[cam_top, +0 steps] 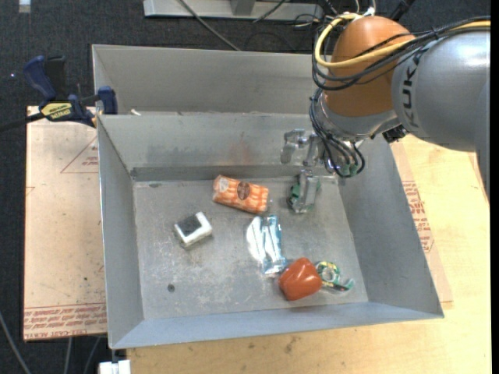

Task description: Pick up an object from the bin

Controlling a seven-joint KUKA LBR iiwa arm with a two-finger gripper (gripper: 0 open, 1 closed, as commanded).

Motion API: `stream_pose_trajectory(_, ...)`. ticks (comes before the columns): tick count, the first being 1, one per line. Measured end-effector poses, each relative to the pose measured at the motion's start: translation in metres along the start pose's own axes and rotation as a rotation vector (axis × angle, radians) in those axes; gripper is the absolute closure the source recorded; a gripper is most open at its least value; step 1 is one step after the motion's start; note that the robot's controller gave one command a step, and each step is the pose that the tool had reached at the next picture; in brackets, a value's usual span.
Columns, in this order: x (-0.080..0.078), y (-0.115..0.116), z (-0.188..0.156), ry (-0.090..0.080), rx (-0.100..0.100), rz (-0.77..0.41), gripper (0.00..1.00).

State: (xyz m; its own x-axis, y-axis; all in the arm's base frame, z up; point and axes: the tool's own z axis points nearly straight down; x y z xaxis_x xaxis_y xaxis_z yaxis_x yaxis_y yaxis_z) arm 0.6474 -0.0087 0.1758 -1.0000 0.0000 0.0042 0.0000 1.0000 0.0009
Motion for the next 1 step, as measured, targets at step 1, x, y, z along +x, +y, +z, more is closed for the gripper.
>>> stream_pose_trajectory(1,-0.0010,0.0000,-0.0053,-0.007,0.000,0.000,0.00)
